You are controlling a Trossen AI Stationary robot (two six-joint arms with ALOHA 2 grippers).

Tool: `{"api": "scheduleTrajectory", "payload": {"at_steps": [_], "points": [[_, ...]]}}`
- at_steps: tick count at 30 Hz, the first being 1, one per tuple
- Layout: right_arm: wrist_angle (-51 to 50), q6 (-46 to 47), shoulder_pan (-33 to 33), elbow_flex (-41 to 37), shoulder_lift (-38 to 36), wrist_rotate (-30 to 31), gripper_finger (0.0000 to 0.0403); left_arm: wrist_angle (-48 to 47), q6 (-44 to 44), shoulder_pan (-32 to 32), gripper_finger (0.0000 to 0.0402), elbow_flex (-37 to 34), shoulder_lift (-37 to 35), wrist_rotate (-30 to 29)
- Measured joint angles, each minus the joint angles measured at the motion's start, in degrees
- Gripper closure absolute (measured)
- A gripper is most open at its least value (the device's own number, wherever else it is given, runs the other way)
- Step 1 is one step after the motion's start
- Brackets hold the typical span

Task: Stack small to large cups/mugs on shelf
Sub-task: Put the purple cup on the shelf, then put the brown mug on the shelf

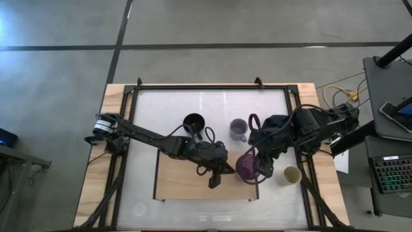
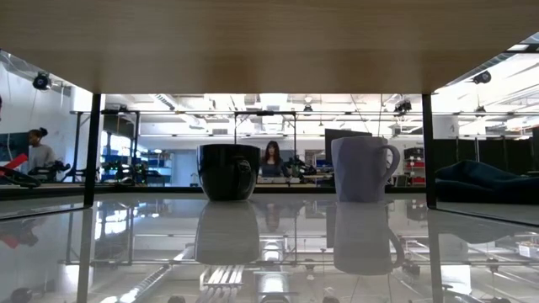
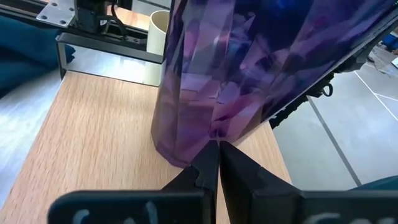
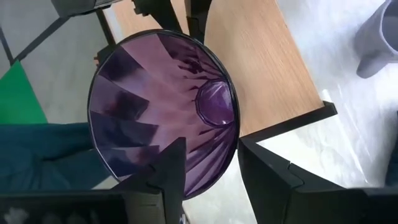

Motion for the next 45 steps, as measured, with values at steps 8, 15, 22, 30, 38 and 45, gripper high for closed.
{"api": "scheduleTrajectory", "payload": {"at_steps": [8, 15, 22, 30, 38, 45], "points": [[0.79, -0.35, 0.17, 0.0, 0.27, -1.05, 0.0264, -0.04, -0.03, -0.11, 0.0402, 0.0, -0.06, 0.0], [0.16, -0.37, 0.24, 0.0, -0.94, -0.85, 0.0264, -0.2, -0.02, -0.11, 0.0402, 0.0, -0.1, 0.02], [-4.86, -0.67, 0.28, 1.46, -2.14, 1.55, 0.0264, -0.26, 0.0, -0.15, 0.0402, 0.0, -0.12, 0.04], [-7.06, -1.46, 0.59, 6.3, -4.09, 9.17, 0.0264, -1.53, 0.3, -0.7, 0.0402, 0.0, -2.11, 0.11], [-6.89, -0.75, 0.66, 7.66, -6.31, 11.35, 0.0264, -8.8, 2.0, -0.81, 0.0402, 0.0, -8.82, -0.16], [-7.04, 0.82, 0.63, 4.78, -9.54, 12.29, 0.0264, -12.03, 3.17, -0.85, 0.0402, -0.07, -15.76, -0.72]]}}
